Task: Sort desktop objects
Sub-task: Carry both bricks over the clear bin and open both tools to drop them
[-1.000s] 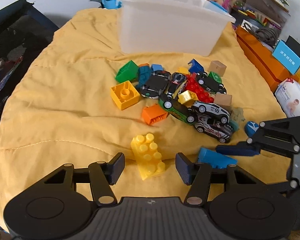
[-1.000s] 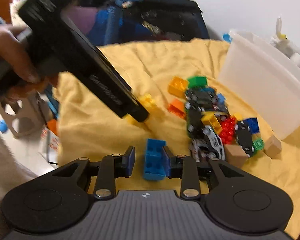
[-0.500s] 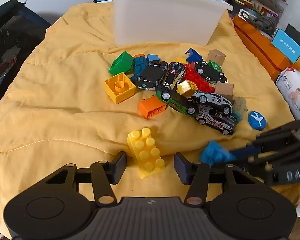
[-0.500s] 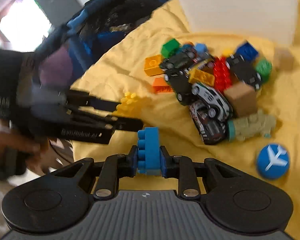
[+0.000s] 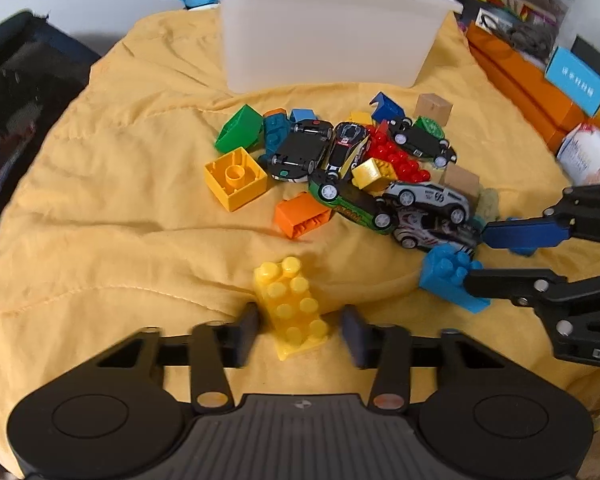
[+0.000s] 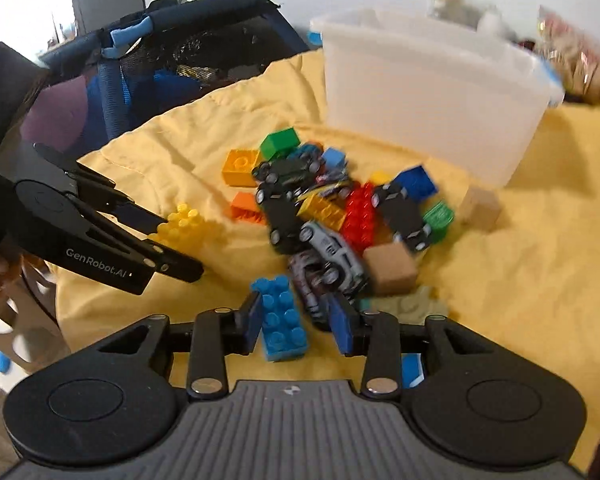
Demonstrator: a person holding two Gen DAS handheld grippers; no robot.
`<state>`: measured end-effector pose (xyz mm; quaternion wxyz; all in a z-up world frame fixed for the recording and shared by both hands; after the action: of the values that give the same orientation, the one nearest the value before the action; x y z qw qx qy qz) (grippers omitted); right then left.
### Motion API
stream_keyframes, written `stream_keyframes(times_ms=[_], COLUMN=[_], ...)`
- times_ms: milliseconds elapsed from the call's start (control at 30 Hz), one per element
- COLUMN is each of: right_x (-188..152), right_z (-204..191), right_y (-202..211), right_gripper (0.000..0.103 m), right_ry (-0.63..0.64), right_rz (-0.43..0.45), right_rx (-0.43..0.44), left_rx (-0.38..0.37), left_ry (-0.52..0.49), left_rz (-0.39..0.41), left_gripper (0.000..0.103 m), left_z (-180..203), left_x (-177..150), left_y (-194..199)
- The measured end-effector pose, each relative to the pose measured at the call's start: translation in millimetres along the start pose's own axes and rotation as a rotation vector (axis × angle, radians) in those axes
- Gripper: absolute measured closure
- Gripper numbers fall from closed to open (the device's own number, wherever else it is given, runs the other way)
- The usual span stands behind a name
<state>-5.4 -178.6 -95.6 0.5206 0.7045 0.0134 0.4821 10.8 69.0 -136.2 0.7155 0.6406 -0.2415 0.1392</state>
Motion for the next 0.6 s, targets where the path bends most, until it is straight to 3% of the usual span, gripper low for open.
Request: stream_keyframes(times_ms=[133,300,367,433,600], right_x=[0,-2,-7,-13,-7], right_z=[-7,-26,-27,-24,-17], right_y=[-2,-12,-22,-31,-26], right_gripper=[0.063,0.064,0.070,0.072,0.076], right_ry=[0.037,0.111,0.144,0.131,0.077], right_rz=[-0.020,-0.036,-0.063,-0.094,-0.078], right_rx=[0.032,0.078,0.047,0.039,0.059], left_rx=[-0.018,-0.037,-0.045,-0.067,-0.133], left_ry=[0.031,0.043,0.046,0.060,0.075], left_rz=[-0.002,-0.003,0.002,0.009,0.042], left_gripper=[0.074,0.074,0.074,0.075,0.075], left_z=[-6,-9,-10,-12,-11], left_x=[1,0,0,0,20], left_y=[1,2,2,4,26])
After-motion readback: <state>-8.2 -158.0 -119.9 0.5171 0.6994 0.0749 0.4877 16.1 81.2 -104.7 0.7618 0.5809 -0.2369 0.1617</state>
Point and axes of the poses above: each gripper's, at about its wrist camera, not at the fingertips, and y roughly against the way its jaws point, z to its right, x to its top, the point moved 7 cm from there along -y, roughly the way its jaws point, and after that the axes turned 1 degree about y, right-handed, at the moved point
